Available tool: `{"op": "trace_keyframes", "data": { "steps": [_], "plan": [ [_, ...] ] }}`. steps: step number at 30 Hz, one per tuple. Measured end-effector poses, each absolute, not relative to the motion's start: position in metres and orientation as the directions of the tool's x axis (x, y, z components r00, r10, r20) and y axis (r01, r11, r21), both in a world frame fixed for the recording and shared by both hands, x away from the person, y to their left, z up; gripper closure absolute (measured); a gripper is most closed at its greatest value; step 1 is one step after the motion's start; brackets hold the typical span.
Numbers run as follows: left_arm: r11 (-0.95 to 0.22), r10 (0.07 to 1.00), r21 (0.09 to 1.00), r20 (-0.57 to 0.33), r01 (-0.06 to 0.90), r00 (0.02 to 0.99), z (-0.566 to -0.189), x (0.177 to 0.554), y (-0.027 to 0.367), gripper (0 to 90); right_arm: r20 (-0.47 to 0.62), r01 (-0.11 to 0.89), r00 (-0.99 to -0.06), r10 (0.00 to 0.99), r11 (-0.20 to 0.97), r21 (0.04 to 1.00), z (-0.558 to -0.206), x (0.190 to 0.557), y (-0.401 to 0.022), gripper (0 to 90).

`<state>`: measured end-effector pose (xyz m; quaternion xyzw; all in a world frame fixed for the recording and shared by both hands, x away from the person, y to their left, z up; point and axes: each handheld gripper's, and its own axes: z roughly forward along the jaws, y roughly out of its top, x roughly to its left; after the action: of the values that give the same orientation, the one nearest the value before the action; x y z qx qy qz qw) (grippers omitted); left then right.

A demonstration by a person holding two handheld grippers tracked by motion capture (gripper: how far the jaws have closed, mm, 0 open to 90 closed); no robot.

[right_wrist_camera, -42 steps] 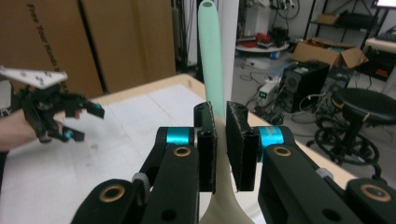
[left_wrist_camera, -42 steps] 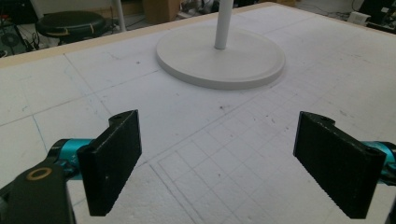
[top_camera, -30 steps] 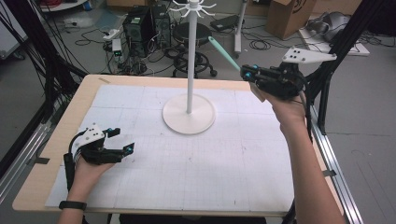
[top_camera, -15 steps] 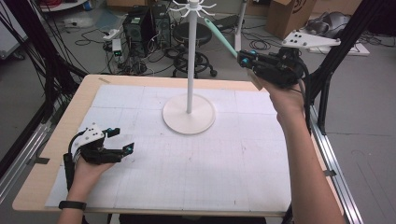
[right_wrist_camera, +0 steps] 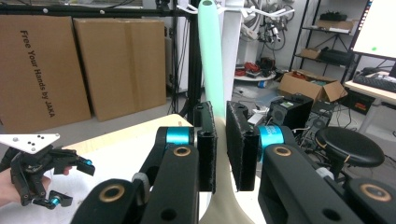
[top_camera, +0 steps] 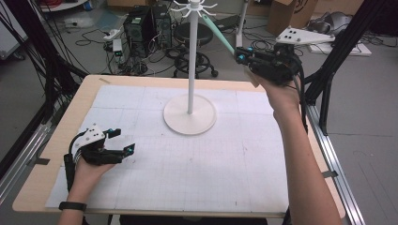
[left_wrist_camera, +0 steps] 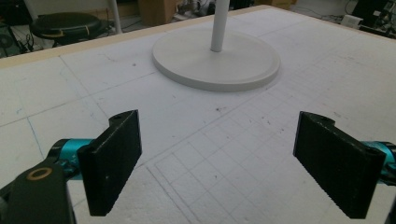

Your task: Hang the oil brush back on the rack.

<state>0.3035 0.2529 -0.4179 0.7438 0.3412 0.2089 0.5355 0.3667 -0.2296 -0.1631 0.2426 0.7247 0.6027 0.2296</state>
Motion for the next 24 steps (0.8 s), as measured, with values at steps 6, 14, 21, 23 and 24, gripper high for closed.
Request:
{"op": "trace_keyframes", "data": {
  "steps": [6,14,21,23,24],
  "plan": [
    [-0.189,0.732,0.94,-0.058,0.285,0.679,-0.418,0.303,0.253,15.9,-0.042,0.081,-0.771,0.636,0.164,0.983,-0.165,0.369,-0.227,82.8],
    [-0.189,0.73,0.939,-0.061,0.287,0.68,-0.418,0.303,0.253,16.0,-0.043,0.088,-0.766,0.642,0.17,0.982,-0.167,0.374,-0.225,82.8],
    [-0.19,0.729,0.939,-0.061,0.287,0.682,-0.418,0.303,0.253,16.0,-0.038,0.104,-0.763,0.645,0.18,0.978,-0.171,0.382,-0.217,82.7],
    [-0.192,0.729,0.938,-0.06,0.287,0.682,-0.418,0.303,0.253,16.0,-0.041,0.104,-0.763,0.645,0.185,0.977,-0.172,0.384,-0.215,82.5],
    [-0.193,0.728,0.939,-0.058,0.286,0.683,-0.418,0.303,0.253,16.0,-0.039,0.109,-0.763,0.645,0.188,0.976,-0.173,0.385,-0.214,82.4]
  ]
}}
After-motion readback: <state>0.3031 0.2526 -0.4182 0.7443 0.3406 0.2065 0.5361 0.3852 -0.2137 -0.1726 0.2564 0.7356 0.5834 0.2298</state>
